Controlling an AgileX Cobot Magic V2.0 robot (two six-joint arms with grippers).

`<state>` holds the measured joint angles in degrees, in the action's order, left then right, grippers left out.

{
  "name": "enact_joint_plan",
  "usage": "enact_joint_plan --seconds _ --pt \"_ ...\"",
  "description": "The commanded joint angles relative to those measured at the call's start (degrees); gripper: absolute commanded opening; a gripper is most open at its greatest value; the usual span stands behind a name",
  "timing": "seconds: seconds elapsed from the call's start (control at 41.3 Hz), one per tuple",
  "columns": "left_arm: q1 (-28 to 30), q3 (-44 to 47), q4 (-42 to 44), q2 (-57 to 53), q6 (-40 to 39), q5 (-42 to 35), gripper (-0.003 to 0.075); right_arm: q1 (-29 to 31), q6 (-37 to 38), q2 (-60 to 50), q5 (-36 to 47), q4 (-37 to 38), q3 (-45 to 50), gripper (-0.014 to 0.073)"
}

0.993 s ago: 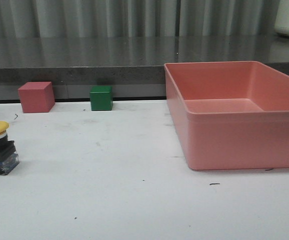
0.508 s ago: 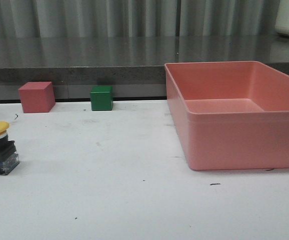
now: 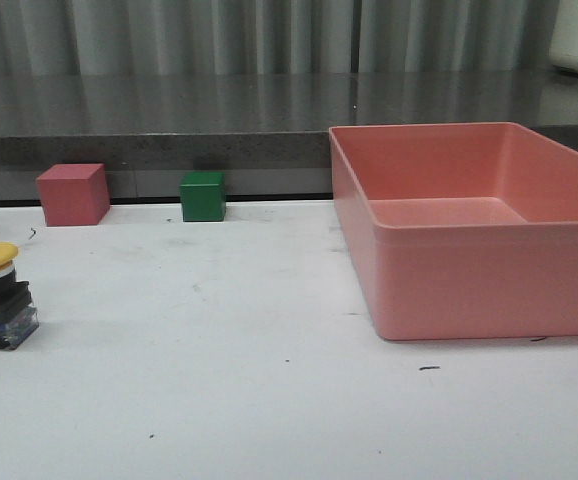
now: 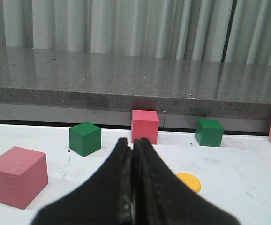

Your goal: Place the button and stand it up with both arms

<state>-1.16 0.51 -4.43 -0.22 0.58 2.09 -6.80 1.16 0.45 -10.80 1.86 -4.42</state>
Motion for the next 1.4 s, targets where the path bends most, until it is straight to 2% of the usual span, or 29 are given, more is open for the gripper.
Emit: enact_joint_plan --seconds 0.0,0.218,1.38 --pt "0.12 0.86 -0.27 -1.29 0.02 -4.84 -0.0020 1.48 -0.66 -1.34 7.58 -0.25 1.16 -0.0068" --pt "0.12 0.86 -0.27 -1.29 0.02 -4.84 -0.0020 2.90 -0.66 -2.09 13.71 -0.52 5.91 -0.0068" --pt "0.12 0.86 -0.27 -1.29 0.02 -4.84 -0.0020 4.24 -0.66 -2.09 13.78 -0.52 5.79 -0.0068"
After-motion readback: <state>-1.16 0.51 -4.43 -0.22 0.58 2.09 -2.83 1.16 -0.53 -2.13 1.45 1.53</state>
